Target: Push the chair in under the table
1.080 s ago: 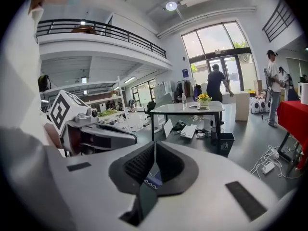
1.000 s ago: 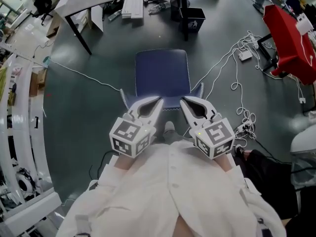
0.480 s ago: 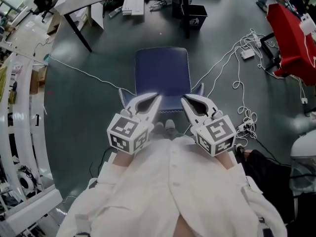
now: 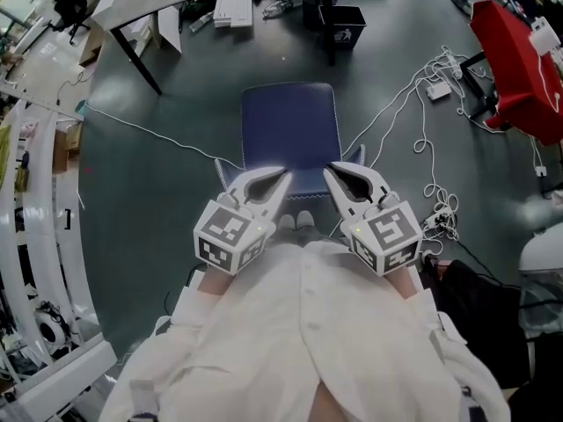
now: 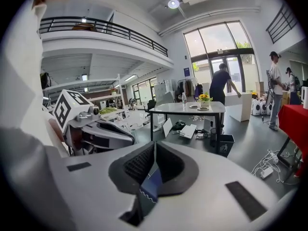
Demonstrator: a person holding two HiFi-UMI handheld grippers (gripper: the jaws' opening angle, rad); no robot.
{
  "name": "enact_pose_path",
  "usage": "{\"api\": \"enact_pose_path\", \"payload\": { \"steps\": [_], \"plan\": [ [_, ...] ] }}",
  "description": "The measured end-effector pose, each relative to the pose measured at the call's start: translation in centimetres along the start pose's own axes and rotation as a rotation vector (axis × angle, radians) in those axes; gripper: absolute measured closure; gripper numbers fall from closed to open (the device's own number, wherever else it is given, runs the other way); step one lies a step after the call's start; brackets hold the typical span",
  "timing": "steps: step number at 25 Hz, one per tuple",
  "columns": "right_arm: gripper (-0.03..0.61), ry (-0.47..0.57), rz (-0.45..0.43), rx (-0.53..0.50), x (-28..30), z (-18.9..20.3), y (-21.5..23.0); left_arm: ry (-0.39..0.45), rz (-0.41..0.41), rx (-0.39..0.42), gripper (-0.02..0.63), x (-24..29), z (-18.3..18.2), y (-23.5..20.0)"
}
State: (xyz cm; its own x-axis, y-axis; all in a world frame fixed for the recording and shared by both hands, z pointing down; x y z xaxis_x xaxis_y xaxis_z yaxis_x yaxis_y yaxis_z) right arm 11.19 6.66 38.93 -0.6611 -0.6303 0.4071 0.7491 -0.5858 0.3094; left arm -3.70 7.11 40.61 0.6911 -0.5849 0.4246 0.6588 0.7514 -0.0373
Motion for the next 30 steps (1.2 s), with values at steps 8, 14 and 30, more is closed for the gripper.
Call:
{"api": "enact_pose_path", "payload": {
  "steps": [8, 14, 30],
  "plan": [
    [0.543, -0.088, -0.005, -0.029, 0.8, 1.4, -0.6, -0.06, 0.07, 0.115, 0.598, -0.2, 1.4, 0.4],
    [0.543, -0.17, -0.034, -0.098, 1.2, 2.9, -1.5, -0.124, 0.086, 0.105, 0.597, -0.7, 3.4, 0.0],
    [0.453, -0.383, -0.017, -0.376, 2.2, 6.8, -2.1, -0.335, 0.129, 0.338, 0.442, -0.2, 7.4, 0.9]
  ]
}}
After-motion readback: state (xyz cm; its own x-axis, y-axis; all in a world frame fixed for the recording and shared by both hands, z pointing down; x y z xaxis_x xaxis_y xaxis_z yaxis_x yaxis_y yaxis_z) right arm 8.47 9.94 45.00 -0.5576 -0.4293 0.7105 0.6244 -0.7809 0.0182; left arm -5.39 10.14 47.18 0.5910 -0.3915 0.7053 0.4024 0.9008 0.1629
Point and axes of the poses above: the fingertips, and each gripper's own axes: x forward along the fingers, y to its right, z out of its underside, the point moved 7 cm from there along -x, backward along the fingers, and after that the axes turned 12 degrees about x, right-handed, at the moved point
